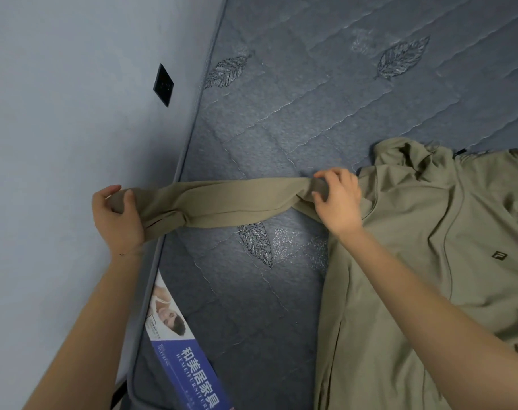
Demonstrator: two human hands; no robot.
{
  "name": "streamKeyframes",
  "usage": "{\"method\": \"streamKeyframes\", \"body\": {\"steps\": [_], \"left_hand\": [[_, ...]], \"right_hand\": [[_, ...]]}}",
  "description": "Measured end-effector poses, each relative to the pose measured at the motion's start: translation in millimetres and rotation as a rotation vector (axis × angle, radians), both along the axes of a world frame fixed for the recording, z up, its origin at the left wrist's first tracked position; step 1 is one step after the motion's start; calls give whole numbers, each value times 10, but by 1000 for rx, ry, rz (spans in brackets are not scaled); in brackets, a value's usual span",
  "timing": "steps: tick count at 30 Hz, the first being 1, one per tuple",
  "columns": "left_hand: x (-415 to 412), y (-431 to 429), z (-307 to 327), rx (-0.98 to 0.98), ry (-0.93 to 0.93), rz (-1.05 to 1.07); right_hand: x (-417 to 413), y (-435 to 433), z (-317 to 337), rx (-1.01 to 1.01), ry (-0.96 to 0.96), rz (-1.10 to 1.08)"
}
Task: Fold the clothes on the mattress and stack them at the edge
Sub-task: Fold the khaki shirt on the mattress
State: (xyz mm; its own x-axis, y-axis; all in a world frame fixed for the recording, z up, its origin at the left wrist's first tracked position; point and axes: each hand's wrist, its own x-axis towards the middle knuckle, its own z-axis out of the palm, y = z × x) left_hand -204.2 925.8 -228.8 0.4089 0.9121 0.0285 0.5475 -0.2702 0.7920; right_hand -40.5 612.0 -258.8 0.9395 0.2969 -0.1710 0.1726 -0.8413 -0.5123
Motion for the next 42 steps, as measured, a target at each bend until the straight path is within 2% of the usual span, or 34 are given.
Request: {"method": "streamKeyframes", "body": {"steps": [3,6,11,13,18,22,24,26,32,38,42], "left_hand": [[218,-344,90,-36,-38,-105],[518,-915,181,-137,-108,-253],[940,-1985,207,-374,-188,-399],[1041,-2330,189,-477,-185,-413],[1158,-3032,122,-495,-102,-451],[1201,-3544,154,-599,57,-575],[1230,-3752,199,-643,67,-641],[1256,-3917,212,-645,38,-697],[1290,-4288,135,-466,39,-819],[1359,-4240,-158,79,327,-878],[1426,-4069,-269,259,515,-852]], "right_hand": [[-126,65,67,227,133,-9],[-231,155,197,498,242,-129],[-253,110,342,936,684,-432],[-269,-7,363,1010,768,-513],[-319,-506,364,1152,854,-653],[-276,-993,281,1362,965,-822],[-217,-1253,293,1411,997,-892],[-167,-1498,275,1349,961,-911],[-14,-2258,142,969,526,-1043],[347,-3339,71,817,309,-1125],[476,-3951,-13,712,294,-1117]]}}
